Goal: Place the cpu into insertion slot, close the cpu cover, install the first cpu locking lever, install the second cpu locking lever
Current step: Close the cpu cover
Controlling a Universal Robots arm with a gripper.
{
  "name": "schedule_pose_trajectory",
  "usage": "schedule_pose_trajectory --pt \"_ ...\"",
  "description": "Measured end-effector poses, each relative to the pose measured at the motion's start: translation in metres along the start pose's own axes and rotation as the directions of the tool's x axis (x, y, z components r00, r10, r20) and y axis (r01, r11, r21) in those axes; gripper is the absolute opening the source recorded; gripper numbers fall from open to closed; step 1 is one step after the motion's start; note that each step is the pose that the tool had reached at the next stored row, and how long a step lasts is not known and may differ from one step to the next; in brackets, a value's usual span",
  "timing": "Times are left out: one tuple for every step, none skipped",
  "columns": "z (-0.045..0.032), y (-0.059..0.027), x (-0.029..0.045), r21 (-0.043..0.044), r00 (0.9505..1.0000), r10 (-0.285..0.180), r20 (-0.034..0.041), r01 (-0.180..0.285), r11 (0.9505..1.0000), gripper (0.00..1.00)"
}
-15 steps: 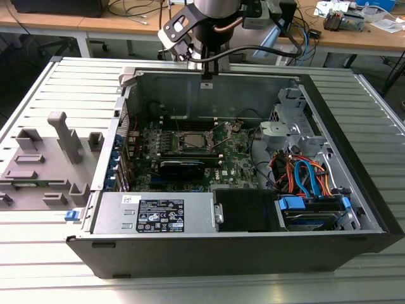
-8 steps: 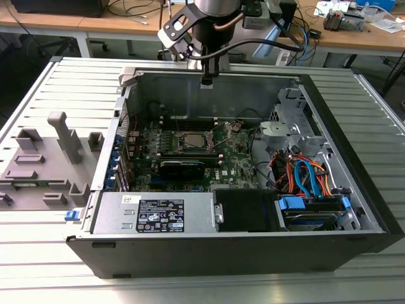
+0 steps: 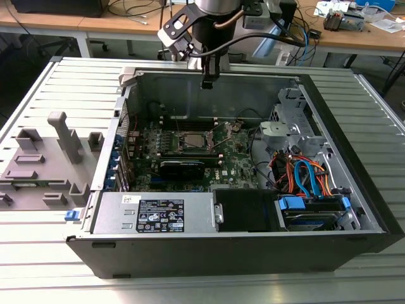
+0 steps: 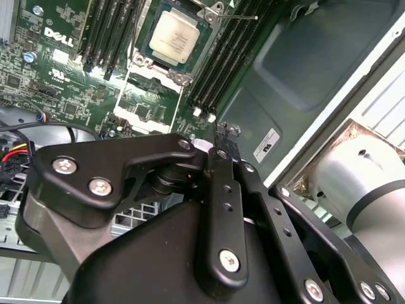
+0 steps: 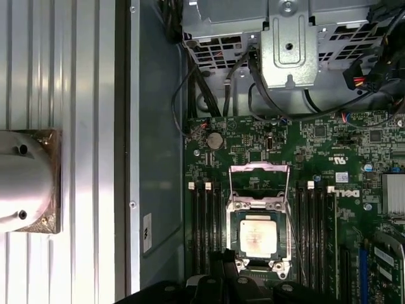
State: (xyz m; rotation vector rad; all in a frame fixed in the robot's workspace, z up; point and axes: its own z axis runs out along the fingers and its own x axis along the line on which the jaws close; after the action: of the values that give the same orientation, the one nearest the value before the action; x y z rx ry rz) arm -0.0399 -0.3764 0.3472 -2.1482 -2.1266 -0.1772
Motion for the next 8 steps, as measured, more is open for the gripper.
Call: schedule_pose_trajectory --pt "0.0000 0.0000 0.0000 0.0000 1.0000 0.000 0.0035 0.000 1.0000 0.11" --pt "0.0001 0.0000 0.0000 -0.0002 1.0000 0.000 0.0066 0.000 1.0000 0.11" --pt "0.0001 0.0000 0.0000 -0.0002 1.0000 0.000 0.0088 0.000 1.0000 0.11" --pt "0.0000 0.0000 0.0000 -0.0002 0.9999 0.000 0.0118 0.000 1.0000 0.11" --pt "0.0001 0.0000 0.0000 -0.0002 0.9999 0.000 0.0136 0.000 1.0000 0.11" --pt "0.0000 0.0000 0.0000 -0.0002 0.9999 0.000 0.0159 0.000 1.0000 0.11" --pt "0.0000 0.0000 0.0000 -0.0001 0.9999 0.000 0.0170 0.000 1.0000 0.11" --pt "0.0000 0.0000 0.0000 -0.0002 0.9998 0.000 0.0178 0.000 1.0000 0.11"
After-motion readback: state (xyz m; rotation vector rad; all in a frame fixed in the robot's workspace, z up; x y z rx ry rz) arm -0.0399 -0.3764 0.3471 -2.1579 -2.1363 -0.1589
